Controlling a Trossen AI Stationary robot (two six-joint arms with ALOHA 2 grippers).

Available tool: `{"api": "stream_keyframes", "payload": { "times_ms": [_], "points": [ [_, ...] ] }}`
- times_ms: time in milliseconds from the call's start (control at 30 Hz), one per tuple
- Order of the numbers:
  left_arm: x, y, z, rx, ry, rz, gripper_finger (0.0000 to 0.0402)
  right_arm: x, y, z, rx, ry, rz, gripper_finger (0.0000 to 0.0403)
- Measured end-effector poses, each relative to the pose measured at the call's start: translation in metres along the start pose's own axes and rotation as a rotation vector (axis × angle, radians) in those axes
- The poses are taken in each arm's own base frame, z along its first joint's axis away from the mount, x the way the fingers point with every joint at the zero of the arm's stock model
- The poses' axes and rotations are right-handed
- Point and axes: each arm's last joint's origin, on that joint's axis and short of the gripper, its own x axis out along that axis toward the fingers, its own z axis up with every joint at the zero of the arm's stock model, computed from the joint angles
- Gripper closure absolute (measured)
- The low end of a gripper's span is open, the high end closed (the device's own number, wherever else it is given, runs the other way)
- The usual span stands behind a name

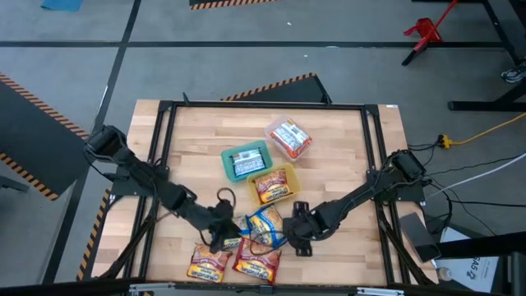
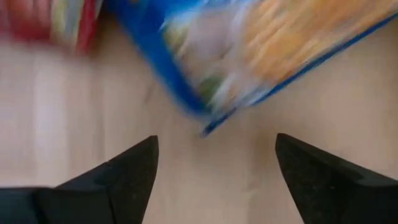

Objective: Sort Maruchan noodles
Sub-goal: Put the right blue noodle pack into the green bin

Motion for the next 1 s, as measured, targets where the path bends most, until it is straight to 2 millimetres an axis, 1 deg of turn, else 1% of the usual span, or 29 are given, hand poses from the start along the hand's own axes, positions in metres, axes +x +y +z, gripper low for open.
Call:
{"api": "stream_keyframes", "payload": {
  "times_ms": [67,167,267,467,533,700,867,1000],
  "points": [
    [0.009,-0.005,0.0,0.039,0.018,0.042,0.0319,-0.001,0.0,0.006,0.014,-0.063,-0.026,0.0099],
    [0.025,-0.008,-0.002,0.099,0.027,0.095,0.0319,-0.002,0.003,0.014,0.041,-0.139,-0.015,0.0101],
    [0.038,-0.004,-0.008,0.123,0.005,0.157,0.0319,-0.002,0.003,0.013,0.07,-0.135,-0.014,0.0101],
    [0.059,0.018,-0.016,0.148,0.036,0.253,0.0319,-0.002,0.004,0.014,0.158,-0.147,0.005,0.0102],
    [0.065,0.025,-0.016,0.142,0.022,0.272,0.0319,-0.002,0.004,0.015,0.211,-0.16,-0.01,0.0102],
    [0.08,0.045,-0.023,0.128,0.064,0.319,0.0319,-0.002,0.001,0.015,0.349,-0.208,-0.073,0.0102],
    [0.089,0.053,-0.027,0.087,0.066,0.327,0.032,-0.002,0.001,0.015,0.415,-0.216,-0.072,0.0102],
    [0.09,0.055,-0.027,0.073,0.069,0.333,0.032,-0.002,0.0,0.013,0.523,-0.207,-0.086,0.0102]
  ]
}}
